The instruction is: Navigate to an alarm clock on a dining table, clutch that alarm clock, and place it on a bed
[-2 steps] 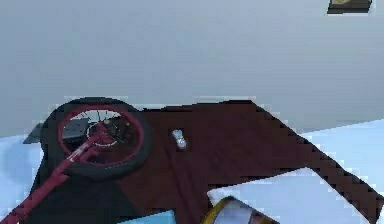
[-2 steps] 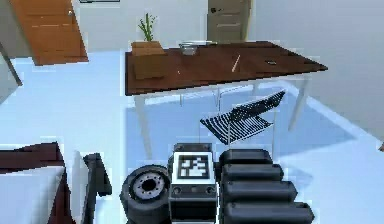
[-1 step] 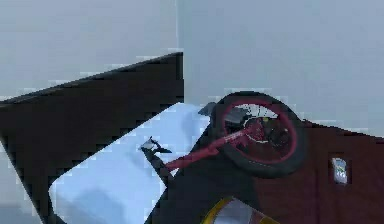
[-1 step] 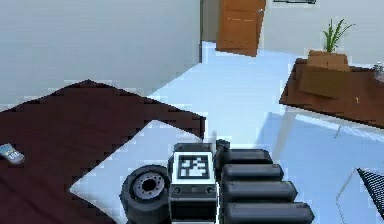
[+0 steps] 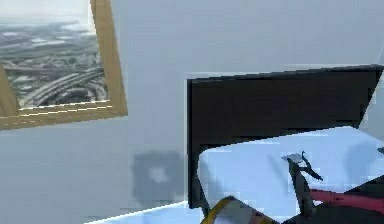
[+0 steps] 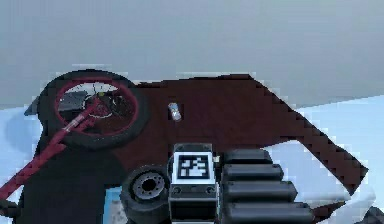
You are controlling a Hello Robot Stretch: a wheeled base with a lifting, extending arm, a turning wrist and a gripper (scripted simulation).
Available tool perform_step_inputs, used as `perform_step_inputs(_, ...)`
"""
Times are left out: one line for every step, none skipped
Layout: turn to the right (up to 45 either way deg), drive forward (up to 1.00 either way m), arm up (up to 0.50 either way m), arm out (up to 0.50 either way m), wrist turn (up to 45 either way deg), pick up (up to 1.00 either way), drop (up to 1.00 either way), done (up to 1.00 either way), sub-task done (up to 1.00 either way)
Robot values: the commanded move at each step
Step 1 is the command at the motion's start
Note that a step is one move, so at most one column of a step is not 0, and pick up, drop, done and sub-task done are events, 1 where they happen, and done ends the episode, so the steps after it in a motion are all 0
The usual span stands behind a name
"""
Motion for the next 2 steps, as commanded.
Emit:
perform_step_inputs(-24.0, 0.0, 0.0, 0.0, 0.0, 0.0, 0.0, 0.0, 0.0)
perform_step_inputs(0.0, 0.0, 0.0, 0.48, 0.0, 0.0, 0.0, 0.0, 0.0)
